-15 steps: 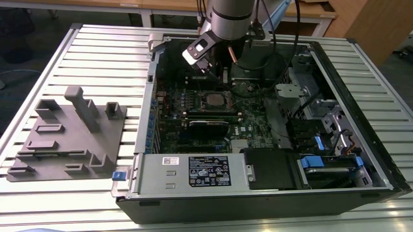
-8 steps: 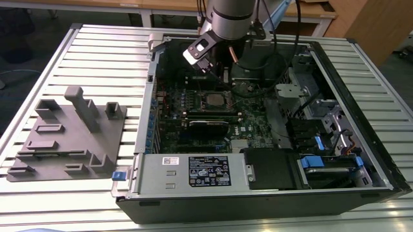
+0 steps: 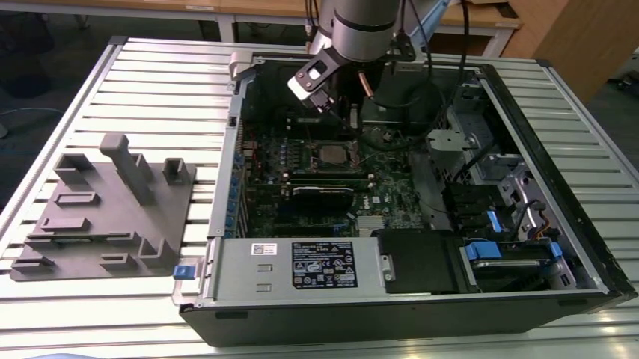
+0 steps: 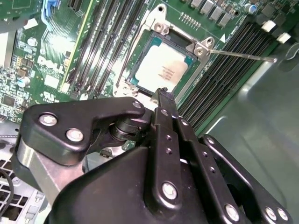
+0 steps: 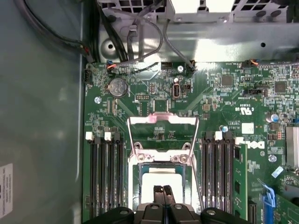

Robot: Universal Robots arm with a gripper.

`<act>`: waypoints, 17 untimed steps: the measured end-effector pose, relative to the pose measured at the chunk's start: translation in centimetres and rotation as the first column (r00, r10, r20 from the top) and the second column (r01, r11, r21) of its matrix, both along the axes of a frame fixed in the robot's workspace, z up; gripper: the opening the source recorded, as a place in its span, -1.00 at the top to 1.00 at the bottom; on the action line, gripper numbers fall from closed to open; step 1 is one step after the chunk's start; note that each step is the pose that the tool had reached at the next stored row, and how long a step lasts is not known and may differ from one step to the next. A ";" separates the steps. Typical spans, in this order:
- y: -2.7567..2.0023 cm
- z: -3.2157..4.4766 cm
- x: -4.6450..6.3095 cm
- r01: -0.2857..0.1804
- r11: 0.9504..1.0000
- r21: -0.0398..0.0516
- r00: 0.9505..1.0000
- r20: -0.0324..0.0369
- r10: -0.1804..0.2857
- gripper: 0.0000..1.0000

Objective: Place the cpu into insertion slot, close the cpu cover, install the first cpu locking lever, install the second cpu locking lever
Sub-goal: 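Close the cpu cover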

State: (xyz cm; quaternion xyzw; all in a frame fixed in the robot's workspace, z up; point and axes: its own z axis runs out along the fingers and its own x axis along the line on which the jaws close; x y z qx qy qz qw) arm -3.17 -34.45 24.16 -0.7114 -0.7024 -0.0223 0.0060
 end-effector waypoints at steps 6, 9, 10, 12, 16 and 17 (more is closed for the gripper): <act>0.00 0.00 1.0 0.000 1.000 0.000 1.000 0.000 0.000 0.79; 0.00 0.00 1.2 0.000 1.000 0.000 1.000 0.000 0.000 0.79; 0.00 0.01 1.2 0.000 1.000 0.000 1.000 0.000 0.000 0.79; 0.00 0.13 1.2 0.000 1.000 0.000 1.000 0.000 0.000 0.79; 0.00 0.35 1.3 0.000 1.000 0.000 1.000 0.000 0.000 0.79; 0.00 0.35 1.3 0.000 1.000 0.000 1.000 0.000 0.000 0.79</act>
